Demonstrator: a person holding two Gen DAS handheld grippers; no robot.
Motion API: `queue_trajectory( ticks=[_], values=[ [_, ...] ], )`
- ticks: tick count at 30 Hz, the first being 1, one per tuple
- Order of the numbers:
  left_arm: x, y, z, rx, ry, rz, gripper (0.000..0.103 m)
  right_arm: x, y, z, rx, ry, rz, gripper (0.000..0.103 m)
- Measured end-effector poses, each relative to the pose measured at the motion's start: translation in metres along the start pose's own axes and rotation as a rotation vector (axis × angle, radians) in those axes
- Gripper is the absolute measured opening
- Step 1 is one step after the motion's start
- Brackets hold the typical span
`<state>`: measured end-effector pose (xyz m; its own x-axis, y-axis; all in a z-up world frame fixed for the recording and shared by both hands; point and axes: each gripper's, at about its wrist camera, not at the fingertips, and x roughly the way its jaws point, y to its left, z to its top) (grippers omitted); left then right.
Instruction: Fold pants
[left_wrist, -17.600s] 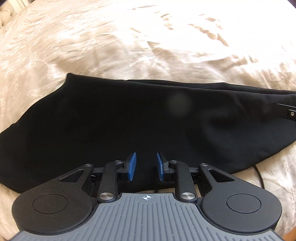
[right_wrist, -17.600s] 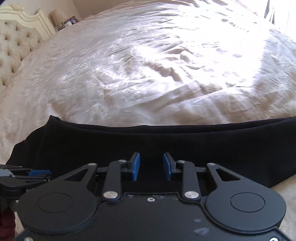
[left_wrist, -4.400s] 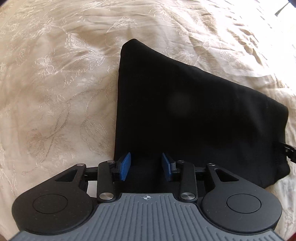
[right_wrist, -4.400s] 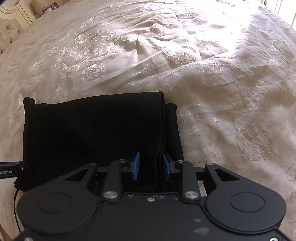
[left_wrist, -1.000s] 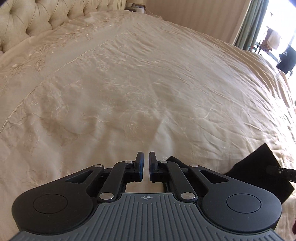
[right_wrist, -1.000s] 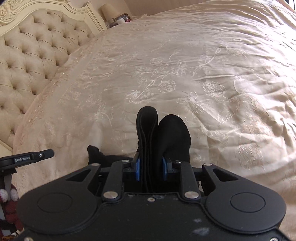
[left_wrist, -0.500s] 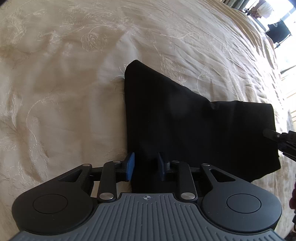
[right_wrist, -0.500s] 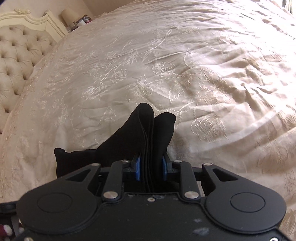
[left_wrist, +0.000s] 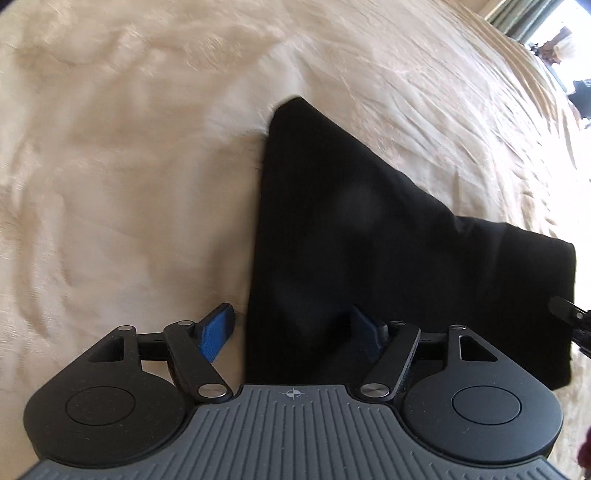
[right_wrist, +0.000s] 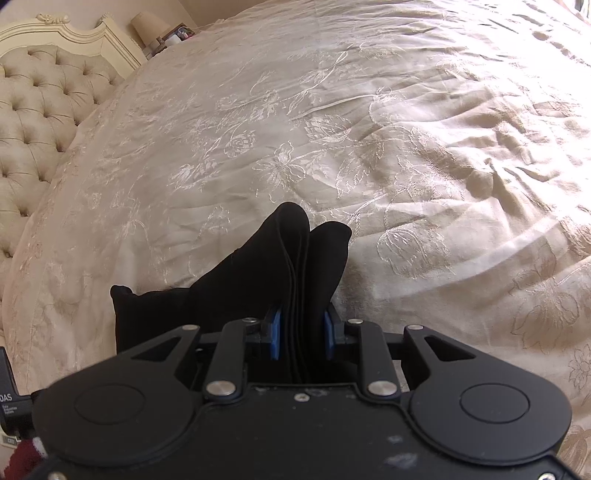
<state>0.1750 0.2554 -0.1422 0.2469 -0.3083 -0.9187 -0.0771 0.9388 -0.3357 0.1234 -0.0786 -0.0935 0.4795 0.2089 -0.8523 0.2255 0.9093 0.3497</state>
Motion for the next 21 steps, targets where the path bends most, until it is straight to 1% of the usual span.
queue_trajectory(
  ticks=[1, 2, 3, 4, 6, 8, 10, 12, 15, 18, 20, 21],
  values=[
    [0.005, -0.004, 0.000, 0.001, 0.023, -0.034, 0.067, 0.001, -0.001, 0.000, -0.002, 0.003, 0.003, 0.024],
    [0.004, -0.008, -0.001, 0.009, 0.013, -0.036, 0.062, 0.001, -0.002, 0.000, -0.002, 0.007, 0.006, 0.024],
    [0.002, -0.012, -0.001, 0.016, -0.006, -0.038, 0.038, 0.002, -0.004, 0.000, 0.002, 0.010, 0.008, 0.024],
    [-0.004, -0.014, -0.003, 0.018, -0.030, -0.040, 0.022, 0.003, -0.005, 0.000, 0.005, 0.011, 0.009, 0.024],
    [-0.020, -0.019, -0.007, 0.036, -0.087, -0.035, 0.019, 0.002, -0.006, 0.001, 0.008, 0.012, 0.009, 0.024],
    [-0.039, -0.029, -0.011, 0.107, -0.154, 0.004, 0.019, -0.002, -0.004, 0.000, -0.004, 0.007, 0.008, 0.024],
    [-0.060, -0.035, -0.010, 0.145, -0.209, 0.026, 0.019, -0.009, 0.005, 0.000, -0.032, 0.003, 0.015, 0.024],
    [-0.076, -0.030, -0.002, 0.141, -0.237, 0.030, 0.019, -0.015, 0.017, 0.001, -0.058, 0.001, 0.032, 0.024],
    [-0.097, -0.010, 0.022, 0.107, -0.272, 0.055, 0.019, -0.018, 0.039, 0.004, -0.078, -0.016, 0.075, 0.024],
    [-0.109, 0.016, 0.044, 0.092, -0.315, 0.084, 0.019, -0.008, 0.068, 0.015, -0.083, -0.026, 0.136, 0.024],
    [-0.106, 0.031, 0.060, 0.071, -0.314, 0.102, 0.020, 0.003, 0.087, 0.023, -0.084, -0.030, 0.174, 0.024],
    [-0.102, 0.039, 0.065, 0.060, -0.295, 0.114, 0.023, 0.010, 0.098, 0.027, -0.093, -0.033, 0.189, 0.024]
  ],
)
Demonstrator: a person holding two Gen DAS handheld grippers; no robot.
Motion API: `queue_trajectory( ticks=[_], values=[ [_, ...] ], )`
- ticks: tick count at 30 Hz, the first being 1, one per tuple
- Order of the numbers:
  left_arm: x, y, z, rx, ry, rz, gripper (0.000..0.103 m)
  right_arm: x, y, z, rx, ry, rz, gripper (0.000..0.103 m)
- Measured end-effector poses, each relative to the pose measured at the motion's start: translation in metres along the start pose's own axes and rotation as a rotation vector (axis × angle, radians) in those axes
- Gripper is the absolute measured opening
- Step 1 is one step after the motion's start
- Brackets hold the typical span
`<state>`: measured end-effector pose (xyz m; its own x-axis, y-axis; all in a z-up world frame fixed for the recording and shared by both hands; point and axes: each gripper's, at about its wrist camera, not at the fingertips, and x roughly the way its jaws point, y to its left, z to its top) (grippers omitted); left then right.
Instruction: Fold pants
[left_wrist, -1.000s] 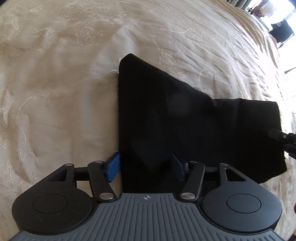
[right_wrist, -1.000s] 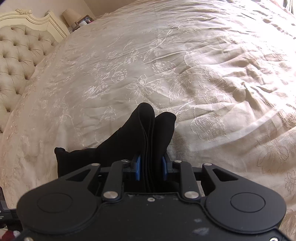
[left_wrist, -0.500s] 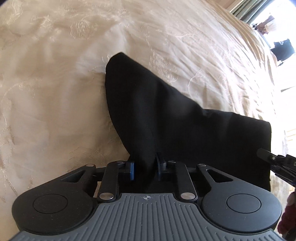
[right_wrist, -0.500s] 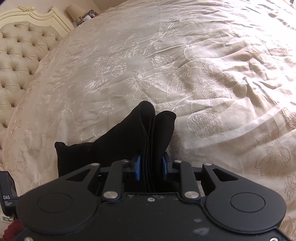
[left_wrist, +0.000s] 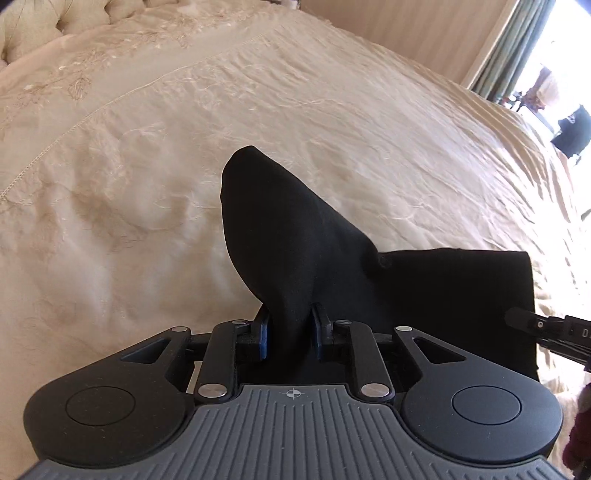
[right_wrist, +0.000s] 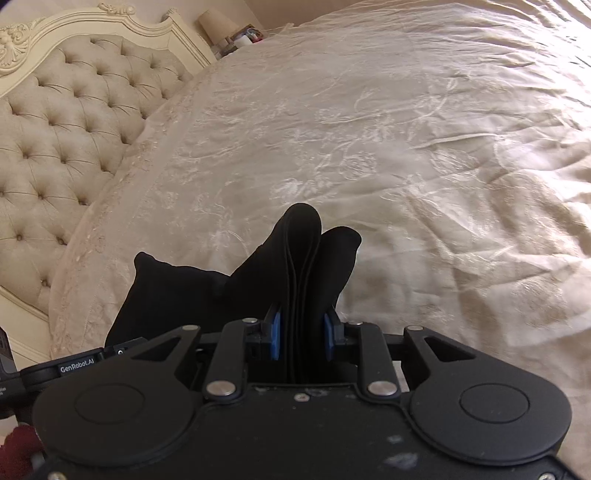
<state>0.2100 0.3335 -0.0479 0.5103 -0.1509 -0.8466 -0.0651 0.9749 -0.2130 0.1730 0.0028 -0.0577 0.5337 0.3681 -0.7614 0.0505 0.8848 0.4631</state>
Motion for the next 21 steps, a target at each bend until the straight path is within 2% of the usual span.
queue_trajectory(
  ticks=[2, 4, 7, 8, 10, 12, 16, 21],
  values=[
    [0.018, 0.018, 0.003, -0.038, 0.052, 0.070, 0.026, 0.019, 0.014, 0.006, -0.018, -0.007, 0.014, 0.025],
    [0.031, 0.036, 0.001, -0.082, 0.085, 0.128, 0.025, 0.045, 0.019, 0.008, -0.025, 0.011, -0.041, 0.030],
    [0.026, 0.052, -0.004, -0.129, 0.081, 0.131, 0.025, 0.081, 0.011, 0.009, -0.020, 0.059, -0.290, 0.032],
    [0.020, 0.052, -0.006, -0.128, 0.067, 0.122, 0.025, 0.082, 0.007, 0.009, -0.014, 0.055, -0.328, 0.032],
    [0.007, 0.048, -0.009, -0.095, 0.051, 0.109, 0.026, 0.070, 0.005, 0.008, 0.002, 0.012, -0.337, 0.032],
    [-0.005, 0.040, -0.013, -0.055, 0.030, 0.092, 0.027, 0.054, 0.010, 0.007, -0.037, -0.029, -0.346, 0.032],
    [-0.027, 0.015, -0.019, 0.001, -0.028, 0.052, 0.036, 0.019, 0.032, 0.000, -0.110, -0.083, -0.335, 0.032],
    [-0.050, -0.011, -0.034, -0.012, -0.047, 0.032, 0.037, -0.018, 0.066, -0.023, -0.191, -0.111, -0.328, 0.038]
  ],
)
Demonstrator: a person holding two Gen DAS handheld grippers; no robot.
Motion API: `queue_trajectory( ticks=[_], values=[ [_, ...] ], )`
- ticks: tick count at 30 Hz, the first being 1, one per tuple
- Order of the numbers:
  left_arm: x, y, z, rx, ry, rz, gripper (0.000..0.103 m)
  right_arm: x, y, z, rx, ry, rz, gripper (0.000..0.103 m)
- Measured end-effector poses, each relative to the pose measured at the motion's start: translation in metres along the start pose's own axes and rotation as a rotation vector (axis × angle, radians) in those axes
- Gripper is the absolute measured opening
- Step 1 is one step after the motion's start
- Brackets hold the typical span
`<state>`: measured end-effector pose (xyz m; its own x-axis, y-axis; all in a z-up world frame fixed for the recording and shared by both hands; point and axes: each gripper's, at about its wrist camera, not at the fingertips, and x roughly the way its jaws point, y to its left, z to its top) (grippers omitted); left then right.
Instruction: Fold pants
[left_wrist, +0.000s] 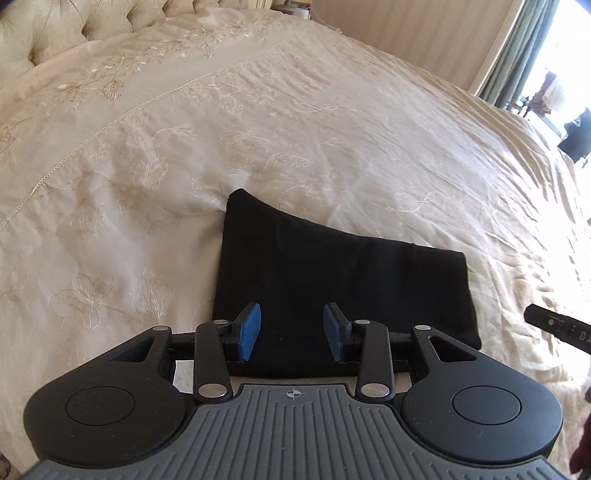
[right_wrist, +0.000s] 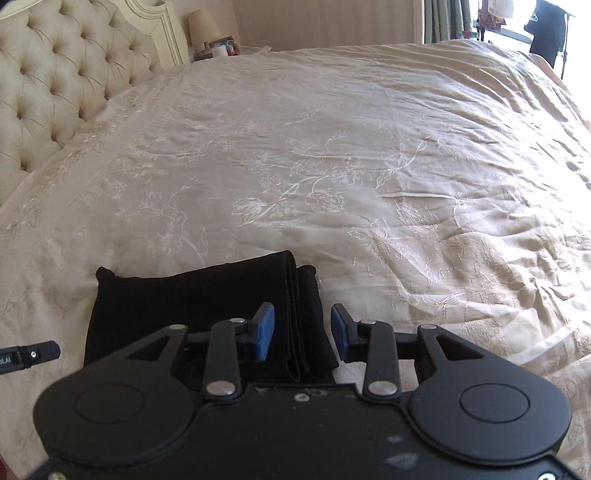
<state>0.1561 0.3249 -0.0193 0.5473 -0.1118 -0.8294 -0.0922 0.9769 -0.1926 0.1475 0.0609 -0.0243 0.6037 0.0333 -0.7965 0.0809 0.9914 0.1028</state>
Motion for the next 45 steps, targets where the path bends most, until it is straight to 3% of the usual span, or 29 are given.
queue_trajectory(
  ticks=[4, 11, 18, 30, 34, 45],
  values=[
    [-0.016, -0.014, -0.011, -0.045, 0.004, 0.019, 0.037, -0.026, 0.011, -0.016, -0.037, -0.027, 0.051, 0.039],
    [-0.046, -0.047, -0.027, -0.020, 0.007, 0.101, 0.038, -0.064, 0.014, -0.040, -0.111, -0.023, 0.128, 0.044],
    [-0.070, -0.074, -0.040, 0.015, -0.019, 0.237, 0.047, -0.102, 0.006, -0.052, -0.103, -0.009, 0.169, 0.045],
    [-0.100, -0.093, -0.056, 0.047, -0.092, 0.297, 0.049, -0.141, -0.006, -0.063, -0.118, -0.046, 0.137, 0.045],
    [-0.106, -0.097, -0.062, 0.048, -0.090, 0.284, 0.054, -0.149, -0.008, -0.070, -0.127, -0.051, 0.133, 0.045],
    [-0.110, -0.102, -0.079, 0.012, -0.065, 0.302, 0.054, -0.164, -0.016, -0.081, -0.132, -0.059, 0.167, 0.045]
  ],
)
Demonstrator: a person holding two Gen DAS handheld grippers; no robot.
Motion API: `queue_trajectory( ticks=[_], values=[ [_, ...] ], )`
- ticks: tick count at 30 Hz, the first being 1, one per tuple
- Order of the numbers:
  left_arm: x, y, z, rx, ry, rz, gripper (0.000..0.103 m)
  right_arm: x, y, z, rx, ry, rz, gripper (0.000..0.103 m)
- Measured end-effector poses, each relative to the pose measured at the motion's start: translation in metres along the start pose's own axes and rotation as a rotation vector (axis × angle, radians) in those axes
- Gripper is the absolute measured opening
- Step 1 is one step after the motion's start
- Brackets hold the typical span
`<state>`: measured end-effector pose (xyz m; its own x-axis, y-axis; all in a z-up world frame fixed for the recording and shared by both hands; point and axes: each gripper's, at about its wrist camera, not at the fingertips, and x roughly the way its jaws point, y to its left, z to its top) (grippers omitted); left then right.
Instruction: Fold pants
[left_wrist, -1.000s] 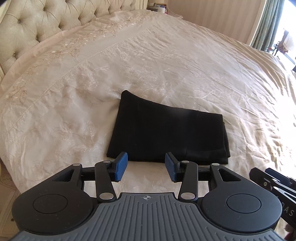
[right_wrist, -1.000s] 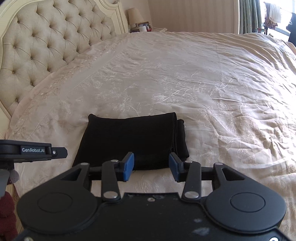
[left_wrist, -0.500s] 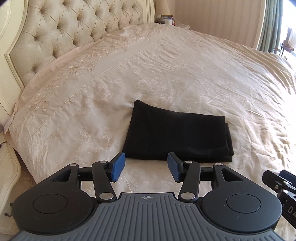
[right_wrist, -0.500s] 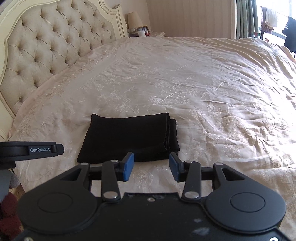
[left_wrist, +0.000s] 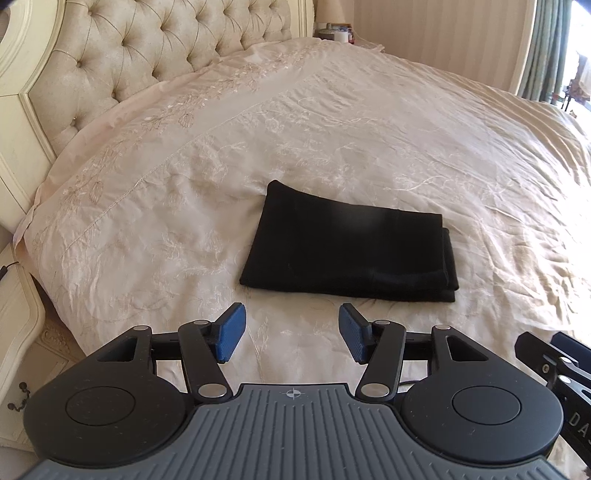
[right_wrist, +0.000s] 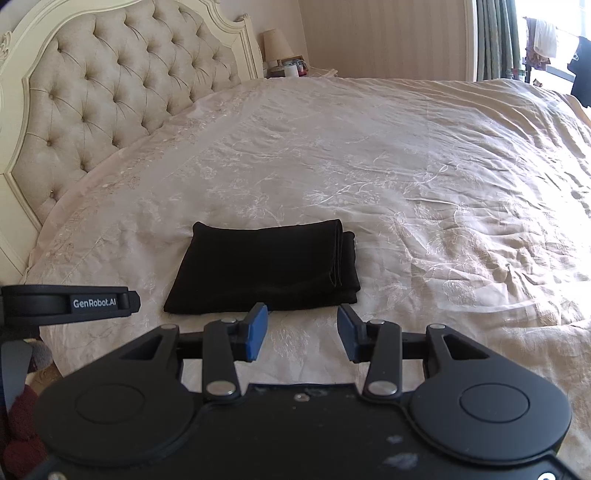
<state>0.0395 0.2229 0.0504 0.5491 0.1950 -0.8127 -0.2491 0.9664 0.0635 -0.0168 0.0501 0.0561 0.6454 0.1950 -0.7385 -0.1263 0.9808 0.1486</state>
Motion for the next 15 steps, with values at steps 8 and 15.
queue_trajectory(
  ticks=[8, 15],
  values=[
    [-0.0025, -0.0037, -0.0038, 0.006, 0.010, -0.002, 0.054, -0.0048, -0.0029, -0.0038, -0.001, 0.000, 0.015, 0.045],
    [-0.0041, -0.0079, -0.0065, 0.007, 0.016, -0.002, 0.054, -0.0059, -0.0071, -0.0033, 0.004, -0.004, 0.033, 0.045]
  ],
)
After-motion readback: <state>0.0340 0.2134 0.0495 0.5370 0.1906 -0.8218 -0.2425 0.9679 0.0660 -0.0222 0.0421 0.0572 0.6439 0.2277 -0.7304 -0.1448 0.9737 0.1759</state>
